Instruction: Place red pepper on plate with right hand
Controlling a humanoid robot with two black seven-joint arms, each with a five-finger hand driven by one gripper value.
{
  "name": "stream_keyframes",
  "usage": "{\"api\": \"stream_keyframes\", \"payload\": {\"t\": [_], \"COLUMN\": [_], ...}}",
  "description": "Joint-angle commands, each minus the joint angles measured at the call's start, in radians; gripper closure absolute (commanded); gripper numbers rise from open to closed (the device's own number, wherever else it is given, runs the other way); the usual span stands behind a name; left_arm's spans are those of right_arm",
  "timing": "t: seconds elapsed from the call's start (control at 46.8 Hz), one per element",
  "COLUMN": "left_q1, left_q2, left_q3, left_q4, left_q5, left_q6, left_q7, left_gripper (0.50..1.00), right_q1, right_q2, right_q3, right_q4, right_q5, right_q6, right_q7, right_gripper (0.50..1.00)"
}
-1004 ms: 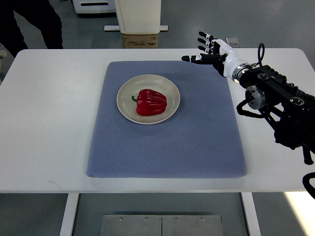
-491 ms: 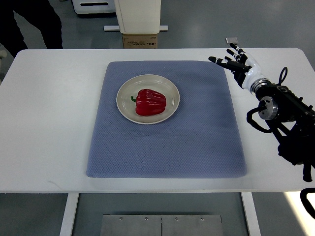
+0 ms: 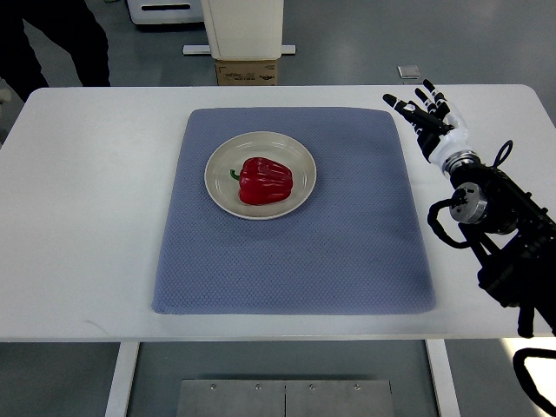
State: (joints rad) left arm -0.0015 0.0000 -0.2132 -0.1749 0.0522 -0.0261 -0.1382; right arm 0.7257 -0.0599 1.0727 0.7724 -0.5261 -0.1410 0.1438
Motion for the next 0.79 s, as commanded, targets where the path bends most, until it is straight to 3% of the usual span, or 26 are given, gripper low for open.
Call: {"api": "stream_keyframes", "payload": {"t": [0.0, 0.769], "left_q1": [0.000, 0.000], "left_q2": [0.000, 0.000], "left_q3": [0.000, 0.000], "left_q4": [0.000, 0.000], "left_q5": [0.000, 0.000], "left_q6": [0.000, 0.000], "left_q7": [0.000, 0.000], "left_gripper": [0.500, 0.500], "right_q1": [-0.003, -0.023], "right_q2": [0.008, 0.060], "right_q3": [0.000, 0.052], "right_q4": [0.004, 0.008], "right_q5": [-0.002, 0.000], "right_q6": [0.000, 0.000], "right_q7": [0.028, 0.033], "right_gripper": [0.500, 0.500]}}
